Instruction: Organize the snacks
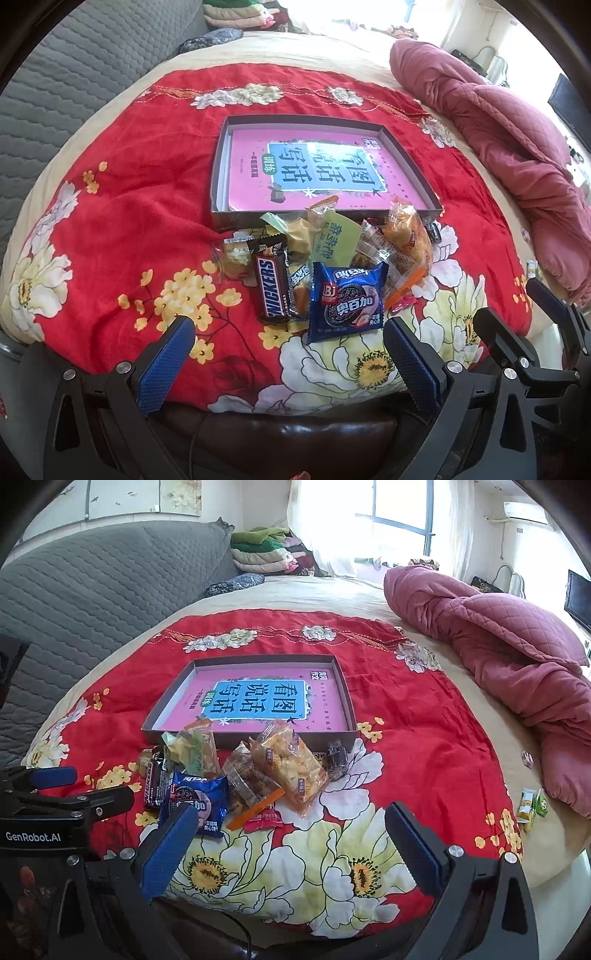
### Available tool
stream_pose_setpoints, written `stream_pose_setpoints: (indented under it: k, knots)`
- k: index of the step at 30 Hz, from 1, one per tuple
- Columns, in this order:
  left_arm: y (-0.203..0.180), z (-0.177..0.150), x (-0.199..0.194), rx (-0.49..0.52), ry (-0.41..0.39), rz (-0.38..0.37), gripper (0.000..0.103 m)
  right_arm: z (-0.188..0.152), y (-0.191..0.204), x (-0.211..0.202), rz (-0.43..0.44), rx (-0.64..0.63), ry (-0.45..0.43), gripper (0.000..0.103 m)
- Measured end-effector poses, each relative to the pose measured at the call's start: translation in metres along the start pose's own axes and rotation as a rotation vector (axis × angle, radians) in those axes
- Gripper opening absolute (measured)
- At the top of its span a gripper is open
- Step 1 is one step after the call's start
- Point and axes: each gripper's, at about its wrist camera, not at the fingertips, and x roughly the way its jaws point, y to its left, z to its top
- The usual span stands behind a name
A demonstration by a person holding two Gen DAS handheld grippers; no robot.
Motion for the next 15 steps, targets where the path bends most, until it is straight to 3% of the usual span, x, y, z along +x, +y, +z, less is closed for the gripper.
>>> stream_pose_setpoints:
  k: [15]
  knots:
    - [0.0011,0.0007,0.0000,0.000,0.002,0.008,0.102,-0.0004,-0.0009,-0.0010,-0.001,0.000,-0.003,0.102]
